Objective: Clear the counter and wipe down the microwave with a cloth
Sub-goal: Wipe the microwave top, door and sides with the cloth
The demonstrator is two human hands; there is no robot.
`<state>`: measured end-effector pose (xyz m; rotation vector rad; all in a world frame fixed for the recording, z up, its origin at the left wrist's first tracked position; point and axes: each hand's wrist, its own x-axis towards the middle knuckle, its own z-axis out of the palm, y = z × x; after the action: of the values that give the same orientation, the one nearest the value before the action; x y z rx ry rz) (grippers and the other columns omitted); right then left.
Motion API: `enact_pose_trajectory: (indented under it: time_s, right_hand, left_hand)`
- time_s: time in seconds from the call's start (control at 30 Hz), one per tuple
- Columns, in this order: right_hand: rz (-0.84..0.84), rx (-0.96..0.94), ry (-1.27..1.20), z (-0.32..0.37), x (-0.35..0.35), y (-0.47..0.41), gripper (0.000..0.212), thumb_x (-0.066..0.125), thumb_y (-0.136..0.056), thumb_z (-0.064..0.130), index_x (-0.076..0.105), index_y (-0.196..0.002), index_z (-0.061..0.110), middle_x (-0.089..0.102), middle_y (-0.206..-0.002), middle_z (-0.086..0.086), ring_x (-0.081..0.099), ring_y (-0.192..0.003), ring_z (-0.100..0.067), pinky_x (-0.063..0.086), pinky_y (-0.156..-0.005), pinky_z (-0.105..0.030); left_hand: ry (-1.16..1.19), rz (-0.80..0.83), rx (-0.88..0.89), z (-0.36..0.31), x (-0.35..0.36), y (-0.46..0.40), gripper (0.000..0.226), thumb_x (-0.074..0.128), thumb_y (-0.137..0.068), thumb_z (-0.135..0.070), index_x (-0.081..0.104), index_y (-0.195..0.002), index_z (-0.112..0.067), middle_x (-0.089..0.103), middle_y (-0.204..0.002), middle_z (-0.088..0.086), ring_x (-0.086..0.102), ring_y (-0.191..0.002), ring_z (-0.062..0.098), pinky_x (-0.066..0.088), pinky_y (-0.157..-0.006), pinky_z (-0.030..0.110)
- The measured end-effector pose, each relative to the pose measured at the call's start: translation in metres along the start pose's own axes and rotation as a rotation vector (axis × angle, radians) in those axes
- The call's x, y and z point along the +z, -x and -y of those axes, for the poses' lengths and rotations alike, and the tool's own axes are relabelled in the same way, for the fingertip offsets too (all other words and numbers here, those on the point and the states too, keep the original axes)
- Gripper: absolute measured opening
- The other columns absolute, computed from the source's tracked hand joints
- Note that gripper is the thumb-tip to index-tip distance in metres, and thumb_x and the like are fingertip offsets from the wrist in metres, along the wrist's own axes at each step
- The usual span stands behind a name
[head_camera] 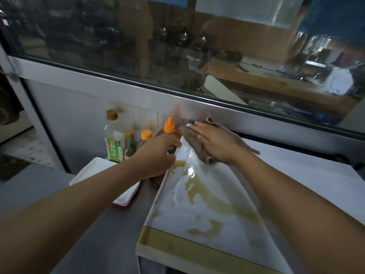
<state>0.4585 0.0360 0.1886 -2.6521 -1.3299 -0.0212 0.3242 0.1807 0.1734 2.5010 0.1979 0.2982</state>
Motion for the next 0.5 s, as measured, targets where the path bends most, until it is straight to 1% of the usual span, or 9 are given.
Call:
enact_pose_trajectory:
  time_s: [0.07, 0.1, 0.17, 0.23, 0.27, 0.37, 0.4, 0.43, 0.5]
  right_hand:
    - [0.015, 0.000, 0.030, 0.009, 0.003, -0.010, 0.044, 0.033, -0.101, 0.025, 0.034, -0.145, 0.024, 0.027, -0.155, 0.002, 0.022, -0.143, -0.013, 0.013, -0.118, -0.032]
    - [0.010, -0.031, 0.035, 0.014, 0.004, -0.007, 0.044, 0.035, -0.101, 0.025, 0.036, -0.145, 0.023, 0.029, -0.154, 0.002, 0.024, -0.142, -0.013, 0.014, -0.117, -0.032]
    - [-0.026, -0.152, 0.017, 0.020, 0.007, 0.009, 0.043, 0.041, -0.099, 0.023, 0.041, -0.142, 0.021, 0.035, -0.151, 0.002, 0.027, -0.140, -0.013, 0.014, -0.116, -0.029]
    - [-0.015, -0.246, -0.018, 0.021, 0.010, 0.026, 0.043, 0.043, -0.098, 0.023, 0.042, -0.141, 0.022, 0.036, -0.150, 0.003, 0.028, -0.140, -0.012, 0.017, -0.116, -0.030]
    - [-0.007, -0.264, -0.025, 0.019, 0.010, 0.029, 0.043, 0.043, -0.099, 0.024, 0.042, -0.141, 0.023, 0.036, -0.150, 0.005, 0.027, -0.140, -0.011, 0.017, -0.116, -0.030]
    - [-0.013, -0.242, -0.013, 0.013, 0.003, 0.009, 0.039, 0.042, -0.099, 0.022, 0.047, -0.138, 0.021, 0.042, -0.146, 0.004, 0.031, -0.138, -0.010, 0.011, -0.116, -0.024]
    - [-0.011, -0.216, -0.006, 0.013, 0.001, -0.002, 0.036, 0.041, -0.099, 0.021, 0.050, -0.134, 0.019, 0.045, -0.143, 0.003, 0.034, -0.135, -0.011, 0.013, -0.115, -0.023]
    - [-0.006, -0.185, 0.002, 0.014, 0.001, -0.012, 0.034, 0.039, -0.099, 0.021, 0.052, -0.130, 0.018, 0.048, -0.139, 0.001, 0.038, -0.131, -0.012, 0.017, -0.113, -0.025]
    - [0.016, -0.122, 0.015, 0.016, 0.004, -0.026, 0.030, 0.037, -0.099, 0.022, 0.055, -0.123, 0.016, 0.051, -0.132, -0.001, 0.043, -0.124, -0.014, 0.027, -0.109, -0.033]
  left_hand:
    - [0.029, -0.017, -0.008, 0.002, 0.000, 0.002, 0.038, 0.056, -0.086, -0.008, 0.057, -0.123, -0.017, 0.058, -0.120, 0.000, 0.046, -0.090, 0.007, 0.028, -0.069, 0.010]
    - [0.044, -0.024, -0.022, 0.003, 0.000, 0.004, 0.037, 0.056, -0.086, -0.008, 0.057, -0.122, -0.017, 0.058, -0.119, 0.001, 0.049, -0.093, 0.010, 0.030, -0.073, 0.011]
    - [0.079, -0.054, -0.052, 0.007, -0.002, 0.007, 0.030, 0.054, -0.085, -0.007, 0.058, -0.113, -0.017, 0.061, -0.112, 0.003, 0.056, -0.100, 0.017, 0.037, -0.077, 0.020]
    - [0.088, -0.085, -0.062, 0.012, -0.005, 0.010, 0.021, 0.052, -0.084, -0.005, 0.057, -0.101, -0.017, 0.063, -0.103, 0.006, 0.058, -0.097, 0.024, 0.043, -0.076, 0.027]
    - [0.096, -0.092, -0.062, 0.015, -0.006, 0.011, 0.020, 0.052, -0.083, -0.005, 0.056, -0.099, -0.017, 0.063, -0.100, 0.006, 0.059, -0.096, 0.025, 0.045, -0.077, 0.029]
    - [0.130, -0.099, -0.054, 0.022, -0.008, 0.014, 0.022, 0.053, -0.084, -0.005, 0.054, -0.100, -0.020, 0.061, -0.099, 0.000, 0.058, -0.097, 0.022, 0.043, -0.078, 0.026]
    - [0.129, -0.099, -0.052, 0.024, -0.008, 0.016, 0.023, 0.053, -0.085, -0.005, 0.055, -0.102, -0.019, 0.061, -0.101, 0.000, 0.058, -0.099, 0.021, 0.042, -0.079, 0.025]
    - [0.123, -0.101, -0.046, 0.026, -0.007, 0.018, 0.024, 0.053, -0.085, -0.004, 0.055, -0.106, -0.017, 0.062, -0.105, 0.000, 0.058, -0.101, 0.021, 0.041, -0.080, 0.024]
    - [0.106, -0.105, -0.025, 0.027, -0.007, 0.024, 0.030, 0.051, -0.085, 0.001, 0.056, -0.110, -0.015, 0.063, -0.112, 0.003, 0.057, -0.105, 0.020, 0.040, -0.082, 0.023]
